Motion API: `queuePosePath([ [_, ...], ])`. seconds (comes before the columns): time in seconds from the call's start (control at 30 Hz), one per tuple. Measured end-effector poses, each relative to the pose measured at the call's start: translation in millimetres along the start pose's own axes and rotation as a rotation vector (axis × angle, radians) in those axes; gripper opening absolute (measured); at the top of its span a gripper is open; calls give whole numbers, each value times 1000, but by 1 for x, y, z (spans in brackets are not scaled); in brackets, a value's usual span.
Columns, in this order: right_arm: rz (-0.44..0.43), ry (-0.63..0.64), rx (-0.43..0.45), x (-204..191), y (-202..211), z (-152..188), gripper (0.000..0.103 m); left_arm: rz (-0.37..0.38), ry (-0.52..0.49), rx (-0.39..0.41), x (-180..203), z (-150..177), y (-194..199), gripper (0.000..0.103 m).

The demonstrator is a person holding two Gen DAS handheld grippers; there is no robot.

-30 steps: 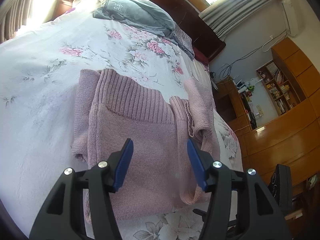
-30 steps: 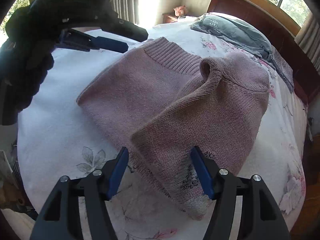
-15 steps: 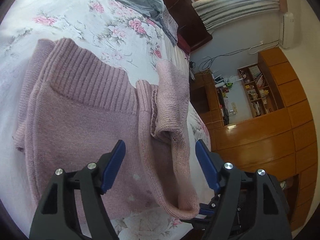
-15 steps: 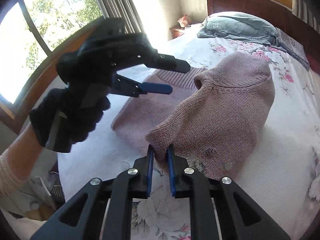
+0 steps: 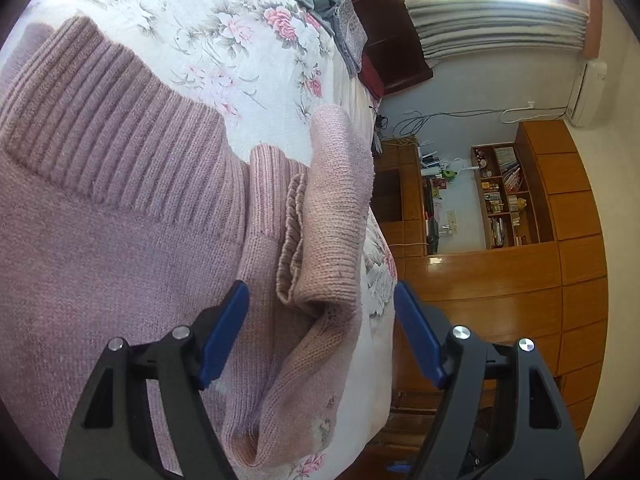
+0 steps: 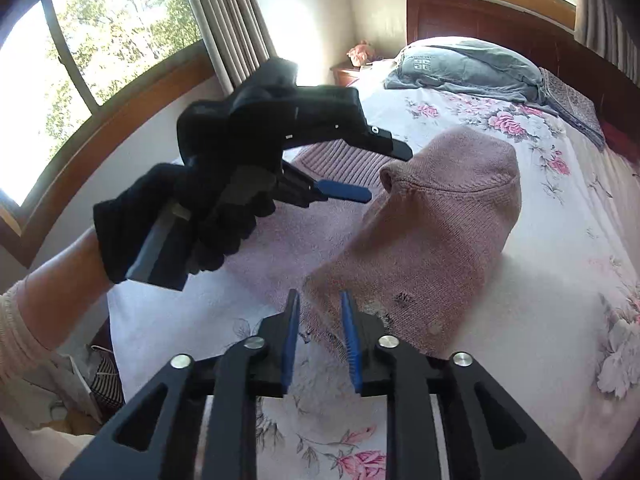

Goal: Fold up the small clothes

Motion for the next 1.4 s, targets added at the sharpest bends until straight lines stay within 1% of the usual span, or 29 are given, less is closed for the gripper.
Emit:
queuePosePath([
  [0.03,4,15,-13,-4,-6,4,46,-15,-14,13,0,-1,6,74],
  [0.07,16,37,-29,-7,-14,9,50,-26,-24,22,-1,-2,10,74],
  [0.13,50,89,-56,-15,-29,10,63,-46,-35,36,-4,-7,21,74],
  [0.17,79,117,-68,-17,-35,11,67,-55,-34,41,-7,-10,26,74],
  [0.2,116,153,-84,-19,-42,10,73,-65,-30,43,-11,-11,29,74],
  [0.23,160,195,-105,-20,-49,10,77,-70,-24,44,-14,-12,32,74],
  [0.3,256,286,-154,-22,-65,10,79,-73,-12,42,-20,-14,36,74],
  [0.37,323,327,-191,-18,-78,11,76,-65,-3,33,-26,-13,37,74],
  [0.4,332,322,-200,-14,-82,12,67,-60,2,27,-27,-12,36,74],
  [0.43,328,301,-200,-10,-83,11,52,-55,5,20,-28,-11,35,74],
  [0.47,308,264,-192,-5,-82,10,42,-51,5,13,-29,-10,34,74],
  [0.5,263,217,-173,-2,-78,9,20,-49,4,7,-28,-9,32,74],
  [0.53,225,164,-151,2,-73,7,14,-48,3,2,-28,-9,30,74],
  [0.57,194,113,-119,7,-65,5,13,-44,3,-4,-27,-9,27,74],
  [0.63,99,14,-34,10,-42,-1,11,-28,5,-19,-23,-8,20,75],
  [0.67,58,-14,10,9,-28,-4,11,-19,9,-25,-20,-8,16,75],
  [0.77,18,-41,80,13,6,-9,11,41,49,-62,-13,-8,0,77],
  [0.87,-9,-64,108,16,20,-4,11,113,91,-90,0,-9,-16,79],
  [0.93,-27,-82,118,17,22,0,11,122,103,-121,6,-8,-31,81],
  [1.0,-41,-100,129,22,23,2,11,96,112,-137,8,-7,-44,82],
  [1.03,-43,-104,133,22,22,3,11,85,110,-138,9,-7,-48,79],
  [1.07,-47,-110,139,22,23,3,11,73,100,-132,11,-7,-50,73],
  [1.13,-55,-118,150,23,21,0,11,49,70,-109,15,-8,-49,43],
  [1.17,-55,-115,152,22,21,-2,11,46,56,-102,19,-9,-46,37],
  [1.23,-70,-107,161,16,20,-9,11,52,30,-85,26,-9,-37,28],
  [1.3,-99,-96,179,7,20,-18,11,76,-1,-67,36,-10,-22,26],
  [1.4,-144,-56,205,-11,18,-37,11,107,-53,-26,48,-14,13,26],
])
Point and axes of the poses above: each gripper's, at about its wrist camera, not at the fingertips, and y roughly against the way its jaws point, x to its right, z to its underside, the point moved 9 cm from there along -y, roughly the way its jaws point, and after that the axes turned 15 degrees about y, right-handed, at the moved point
